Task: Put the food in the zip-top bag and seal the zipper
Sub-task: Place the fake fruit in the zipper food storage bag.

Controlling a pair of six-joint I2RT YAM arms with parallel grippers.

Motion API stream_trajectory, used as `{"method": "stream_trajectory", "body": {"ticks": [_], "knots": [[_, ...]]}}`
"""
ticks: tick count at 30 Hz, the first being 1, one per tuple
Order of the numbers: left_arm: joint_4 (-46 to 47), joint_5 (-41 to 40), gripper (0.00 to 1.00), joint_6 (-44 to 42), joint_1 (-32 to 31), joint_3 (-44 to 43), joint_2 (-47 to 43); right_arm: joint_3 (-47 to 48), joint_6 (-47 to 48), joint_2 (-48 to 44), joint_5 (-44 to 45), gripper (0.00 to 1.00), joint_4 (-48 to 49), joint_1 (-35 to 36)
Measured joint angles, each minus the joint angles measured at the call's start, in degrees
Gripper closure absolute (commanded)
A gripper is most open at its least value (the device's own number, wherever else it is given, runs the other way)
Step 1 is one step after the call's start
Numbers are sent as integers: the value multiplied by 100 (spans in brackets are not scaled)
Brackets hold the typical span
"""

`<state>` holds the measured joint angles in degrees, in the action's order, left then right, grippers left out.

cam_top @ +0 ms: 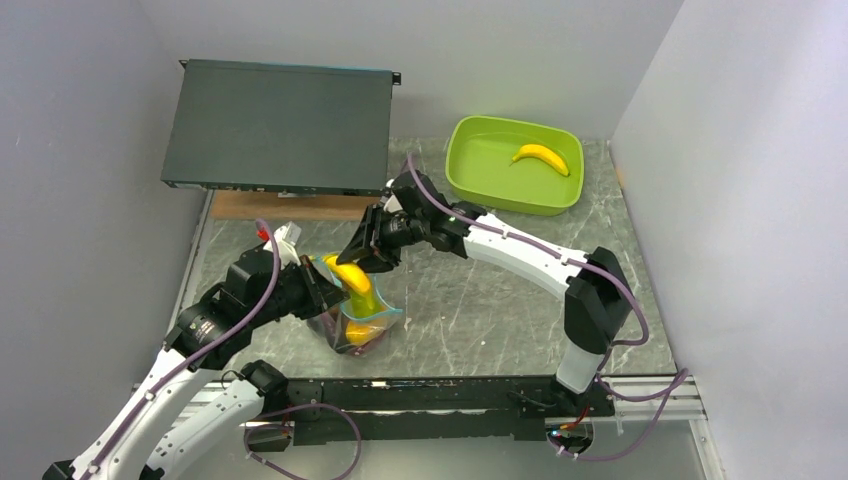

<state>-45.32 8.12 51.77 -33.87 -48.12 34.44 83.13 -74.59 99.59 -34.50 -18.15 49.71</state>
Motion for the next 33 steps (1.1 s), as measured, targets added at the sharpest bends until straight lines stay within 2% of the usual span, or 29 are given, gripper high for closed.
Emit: {"method": "stream_trajectory", "body": {"ticks": [6, 11, 15, 22, 28, 33], "knots": [[-7, -2, 100, 2, 0, 0, -24, 55, 671, 0, 369, 29, -245, 175], [-44, -46, 100, 4, 0, 0, -81, 490, 1641, 0, 723, 24, -859, 260], [-70, -46, 100, 20, 0, 0, -125, 817, 2455, -35, 789, 28, -1099, 280], [-179, -68, 100, 22, -2, 0, -157, 885, 3904, -492, 1078, 25, -1604, 295], [-225, -90, 100, 28, -2, 0, -199, 839, 4741, -903, 1784, 26, -1646, 511], [-238, -92, 100, 28, 0, 0, -199, 391, 5082, -977, 2806, 31, -1445, 1106]]}}
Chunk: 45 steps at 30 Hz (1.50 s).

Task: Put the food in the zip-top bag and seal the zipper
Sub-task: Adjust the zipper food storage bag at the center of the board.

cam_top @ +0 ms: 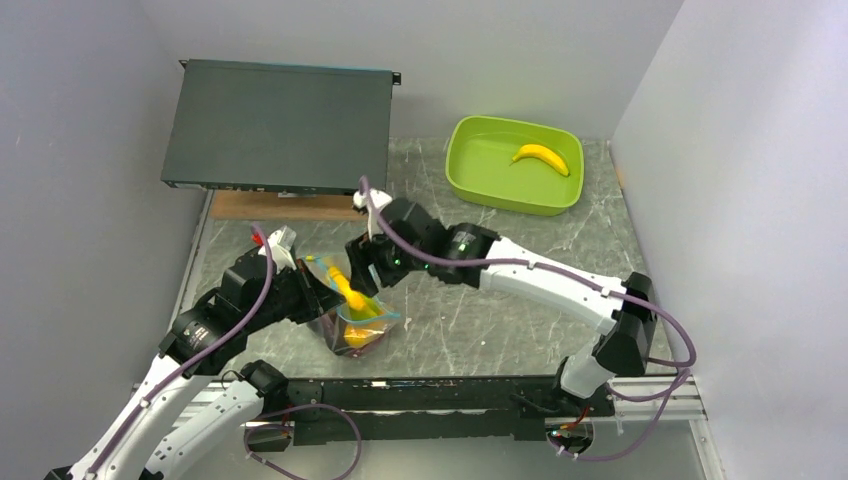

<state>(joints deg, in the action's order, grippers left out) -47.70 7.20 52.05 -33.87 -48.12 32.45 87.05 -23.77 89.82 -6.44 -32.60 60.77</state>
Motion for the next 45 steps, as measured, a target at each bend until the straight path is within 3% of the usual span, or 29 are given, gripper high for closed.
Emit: {"method": "stream_trajectory", "body": {"ticks": [1, 5, 6, 8, 9, 21, 26, 30, 37, 45], "knots": [[-2, 0, 100, 0, 0, 0, 0, -74, 55, 22, 243, 33, 15, 151], [-24, -13, 100, 7, 0, -2, 0, -267, 260, 136, 1132, 57, 118, 654], [-24, -20, 100, 13, -2, -2, -4, -299, 291, 142, 1261, 68, 149, 710], [-33, -52, 100, 20, 0, -2, -15, -361, 387, 142, 1541, 98, 260, 782], [-39, -63, 100, 24, 0, -2, -26, -369, 457, 140, 1628, 100, 319, 793], [-256, -328, 100, 881, 0, -772, -431, -546, 1528, -918, 1526, 100, 935, 1069], [-66, -455, 100, 1200, -2, -212, -439, -1331, 1519, -1248, 1250, 100, 1626, 1062], [-87, -446, 100, 1235, -2, 295, -155, -1827, 1410, -955, 1095, 100, 1775, 1062], [-114, -494, 100, 1156, -2, 79, -13, -1950, 1263, -975, 1016, 100, 1928, 1064], [-37, -566, 100, 1185, 0, 203, -448, -1943, 979, -1016, 931, 100, 2140, 1064]]}}
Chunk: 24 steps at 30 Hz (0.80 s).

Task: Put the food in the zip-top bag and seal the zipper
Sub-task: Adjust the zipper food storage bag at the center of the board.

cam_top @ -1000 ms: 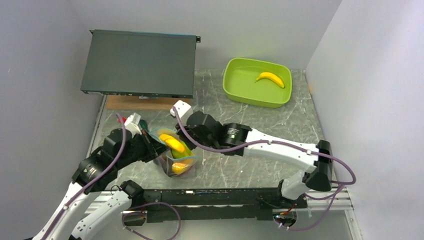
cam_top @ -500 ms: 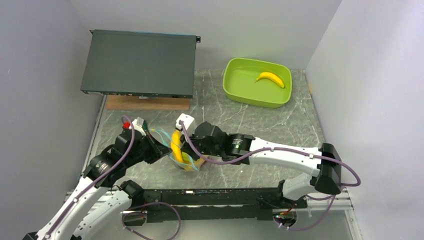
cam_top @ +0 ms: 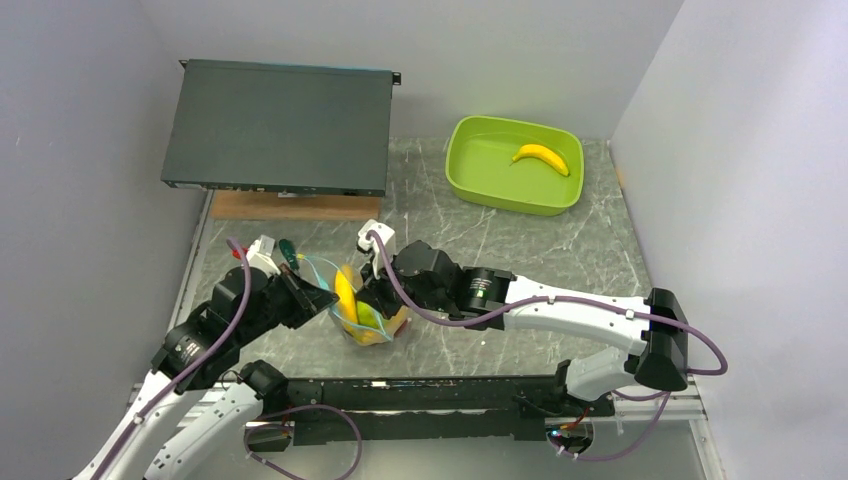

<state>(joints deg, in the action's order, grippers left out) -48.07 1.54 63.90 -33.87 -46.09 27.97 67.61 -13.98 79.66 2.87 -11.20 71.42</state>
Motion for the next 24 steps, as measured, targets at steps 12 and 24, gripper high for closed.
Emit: {"method": "stream_trajectory", "body": {"ticks": [12, 24], "knots": [[31, -295, 63, 2, -2, 76, -275, -63, -278, 0, 0, 100, 146, 0], [201, -291, 20, -157, -2, 24, -227, -61, -317, 0, -44, 100, 142, 0]]}}
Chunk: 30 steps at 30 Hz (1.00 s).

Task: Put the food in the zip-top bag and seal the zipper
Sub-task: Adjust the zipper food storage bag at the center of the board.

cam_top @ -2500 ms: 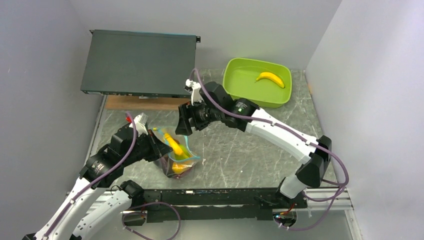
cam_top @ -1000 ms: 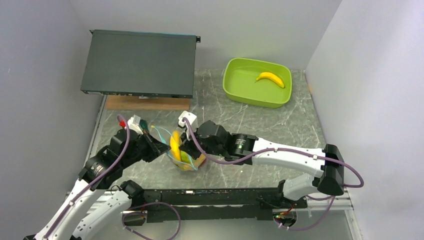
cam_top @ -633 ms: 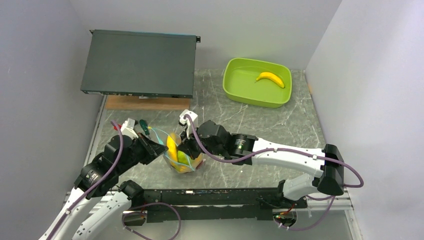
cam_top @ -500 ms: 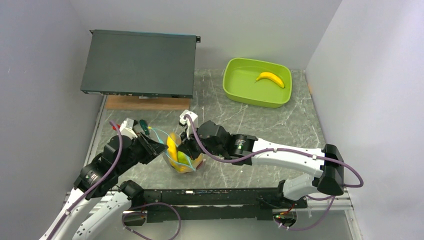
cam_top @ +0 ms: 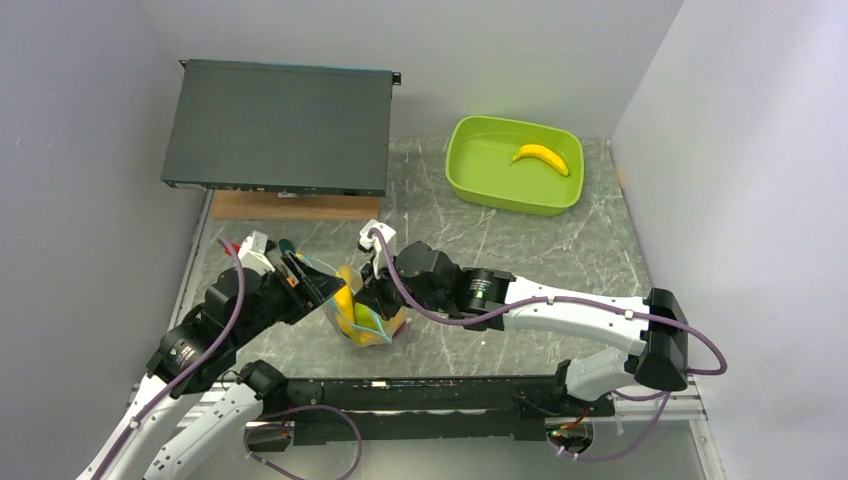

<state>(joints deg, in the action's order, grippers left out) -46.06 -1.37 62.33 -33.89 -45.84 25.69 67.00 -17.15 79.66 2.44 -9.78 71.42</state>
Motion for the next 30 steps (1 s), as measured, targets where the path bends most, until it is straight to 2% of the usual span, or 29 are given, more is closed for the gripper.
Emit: {"method": "stream_trajectory", "body": {"ticks": [3, 6, 14, 20, 25, 28, 30], "knots": [[4, -7, 10, -17, 0, -111, 76, 2, 2, 7, -2, 100, -2, 0], [9, -52, 8, -13, 0, -225, 212, 15, 2, 35, -11, 100, -4, 0], [-575, -470, 25, 111, 2, -1259, 1508, 101, 28, 101, -15, 100, -33, 39], [-876, -619, 32, 219, 0, -1434, 2068, 168, 114, 153, 103, 100, -55, 168], [-1102, -728, 53, 332, 0, -1434, 2175, 337, 177, 310, 186, 100, -90, 271], [-1172, -791, 69, 348, 0, -1434, 2105, 337, 216, 330, 229, 100, -92, 321], [-1196, -804, 75, 337, 0, -1434, 2061, 358, 219, 356, 260, 100, -111, 341]]}}
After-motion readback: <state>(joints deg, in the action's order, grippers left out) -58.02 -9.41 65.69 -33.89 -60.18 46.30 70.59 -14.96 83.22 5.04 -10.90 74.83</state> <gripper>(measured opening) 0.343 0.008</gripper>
